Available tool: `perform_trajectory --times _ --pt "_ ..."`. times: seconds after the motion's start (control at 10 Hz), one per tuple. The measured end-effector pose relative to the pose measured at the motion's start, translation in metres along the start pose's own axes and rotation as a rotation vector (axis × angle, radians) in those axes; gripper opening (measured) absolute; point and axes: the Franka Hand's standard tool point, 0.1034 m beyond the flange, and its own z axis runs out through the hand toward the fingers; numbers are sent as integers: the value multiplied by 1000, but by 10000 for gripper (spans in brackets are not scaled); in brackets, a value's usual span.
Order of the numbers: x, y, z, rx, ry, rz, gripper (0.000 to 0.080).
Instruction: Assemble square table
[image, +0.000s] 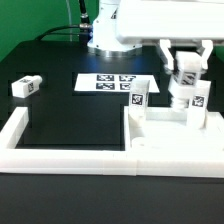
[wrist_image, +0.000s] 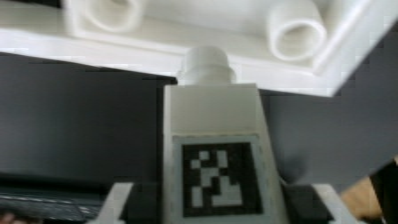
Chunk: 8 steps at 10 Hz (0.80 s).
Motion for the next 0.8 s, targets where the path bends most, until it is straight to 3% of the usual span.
perform_trajectory --times 0.1,0.2,0.6,0.7,0.8 --pt "13 -13 3 19 4 12 290" --pt "22 -16 -2 23 -1 21 290" --pt "16 -11 0 17 -7 -22 290" --pt "4 0 3 14 -31 -31 290" --pt "-1 -3 8 25 -49 -24 290"
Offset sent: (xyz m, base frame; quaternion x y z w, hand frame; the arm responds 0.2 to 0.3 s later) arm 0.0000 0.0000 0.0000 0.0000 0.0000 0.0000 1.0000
